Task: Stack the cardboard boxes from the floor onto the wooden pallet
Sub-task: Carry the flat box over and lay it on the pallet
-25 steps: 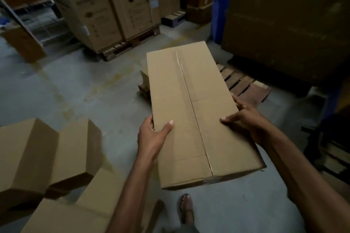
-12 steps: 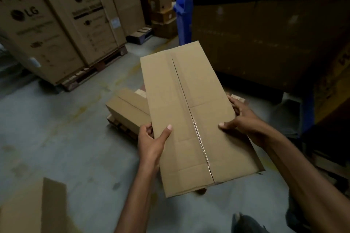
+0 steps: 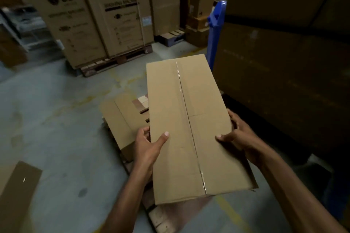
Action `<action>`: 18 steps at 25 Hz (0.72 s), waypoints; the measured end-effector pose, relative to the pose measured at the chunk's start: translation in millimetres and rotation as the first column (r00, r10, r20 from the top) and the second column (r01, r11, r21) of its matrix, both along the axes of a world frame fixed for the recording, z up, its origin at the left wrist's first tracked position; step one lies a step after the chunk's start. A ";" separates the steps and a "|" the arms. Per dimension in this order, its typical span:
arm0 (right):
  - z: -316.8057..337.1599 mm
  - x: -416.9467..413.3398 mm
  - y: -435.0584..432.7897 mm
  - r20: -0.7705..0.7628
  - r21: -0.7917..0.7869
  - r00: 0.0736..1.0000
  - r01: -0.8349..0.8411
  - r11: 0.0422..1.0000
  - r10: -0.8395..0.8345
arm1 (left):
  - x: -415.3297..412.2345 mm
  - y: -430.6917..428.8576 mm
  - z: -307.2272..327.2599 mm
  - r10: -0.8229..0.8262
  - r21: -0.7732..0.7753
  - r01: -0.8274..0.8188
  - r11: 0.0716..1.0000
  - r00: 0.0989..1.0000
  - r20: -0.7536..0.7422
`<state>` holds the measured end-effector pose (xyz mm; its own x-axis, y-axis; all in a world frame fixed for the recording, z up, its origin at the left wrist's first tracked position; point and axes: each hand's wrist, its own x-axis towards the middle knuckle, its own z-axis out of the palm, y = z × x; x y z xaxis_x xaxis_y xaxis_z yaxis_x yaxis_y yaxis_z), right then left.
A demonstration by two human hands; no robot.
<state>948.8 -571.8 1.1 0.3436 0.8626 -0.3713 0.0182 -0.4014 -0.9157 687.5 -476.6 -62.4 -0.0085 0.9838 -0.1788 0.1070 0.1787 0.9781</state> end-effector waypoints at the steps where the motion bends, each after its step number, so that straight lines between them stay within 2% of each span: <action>1: 6.9 19.2 16.4 0.005 0.010 0.999 -0.037 0.999 0.037 | 17.1 8.2 2.0 0.026 -0.003 -0.026 1.000 1.000 -0.002; 8: -3.2 99.7 139.0 0.016 0.028 0.985 -0.175 0.984 0.174 | 85.7 89.8 0.0 0.113 0.010 -0.112 0.994 0.991 -0.071; 13: -44.4 126.9 243.6 0.022 -0.010 0.960 -0.278 0.960 0.279 | 111.7 162.6 -27.3 0.186 -0.062 -0.193 0.979 0.977 -0.101; 18: -60.3 130.7 347.1 -0.041 -0.079 0.933 -0.361 0.929 0.358 | 113.4 234.2 -44.9 0.264 -0.158 -0.283 0.946 0.956 -0.130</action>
